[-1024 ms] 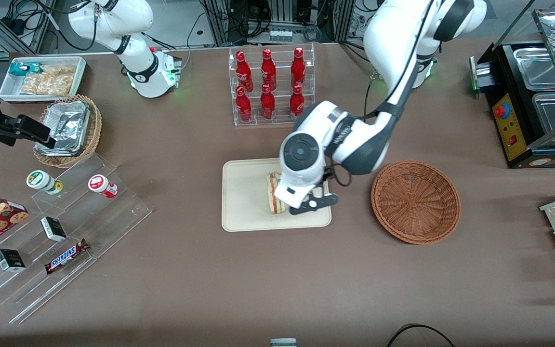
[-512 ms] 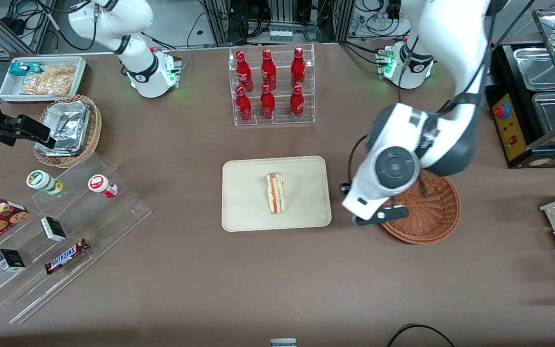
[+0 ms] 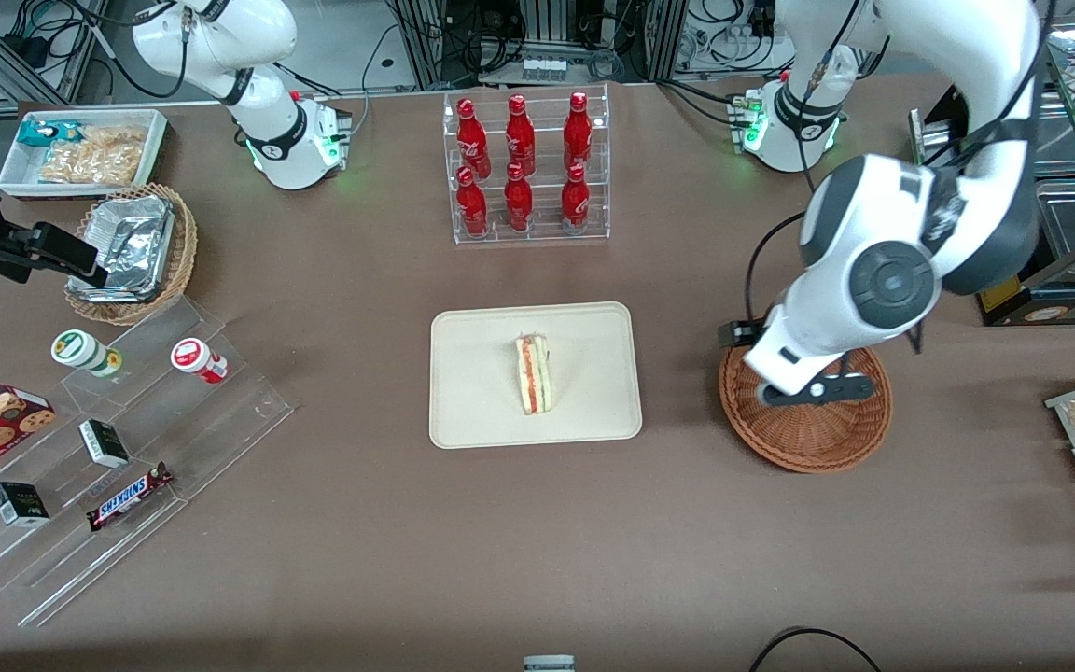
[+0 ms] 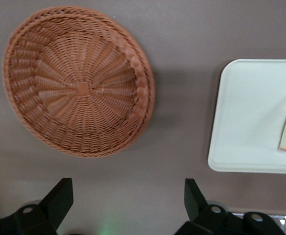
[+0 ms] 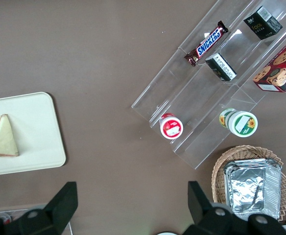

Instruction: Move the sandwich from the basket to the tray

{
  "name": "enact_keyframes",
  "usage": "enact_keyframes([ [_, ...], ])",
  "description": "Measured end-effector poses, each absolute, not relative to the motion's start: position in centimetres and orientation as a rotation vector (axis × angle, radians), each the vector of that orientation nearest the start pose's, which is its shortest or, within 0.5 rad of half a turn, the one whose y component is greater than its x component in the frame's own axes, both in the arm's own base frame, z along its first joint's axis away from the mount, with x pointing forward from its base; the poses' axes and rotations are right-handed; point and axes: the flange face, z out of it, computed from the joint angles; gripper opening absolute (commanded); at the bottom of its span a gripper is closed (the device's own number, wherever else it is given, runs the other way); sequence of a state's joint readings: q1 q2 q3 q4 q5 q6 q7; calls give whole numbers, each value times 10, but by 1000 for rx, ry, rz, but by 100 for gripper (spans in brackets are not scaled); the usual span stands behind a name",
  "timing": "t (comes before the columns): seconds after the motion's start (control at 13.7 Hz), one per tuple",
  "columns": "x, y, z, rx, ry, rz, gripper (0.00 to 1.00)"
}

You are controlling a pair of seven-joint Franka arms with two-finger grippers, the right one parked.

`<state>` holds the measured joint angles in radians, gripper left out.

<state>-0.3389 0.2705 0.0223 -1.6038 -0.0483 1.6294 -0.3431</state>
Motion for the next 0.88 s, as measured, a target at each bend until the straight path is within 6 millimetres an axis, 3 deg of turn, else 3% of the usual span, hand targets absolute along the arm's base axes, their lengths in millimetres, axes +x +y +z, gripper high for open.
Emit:
enact_keyframes([
  [0.37,562,-126,508,-3120,62,415,100],
  [0.66,554,-84,538,-3146,127,394,100],
  [0.88,549,-64,558,-3145,165,332,100],
])
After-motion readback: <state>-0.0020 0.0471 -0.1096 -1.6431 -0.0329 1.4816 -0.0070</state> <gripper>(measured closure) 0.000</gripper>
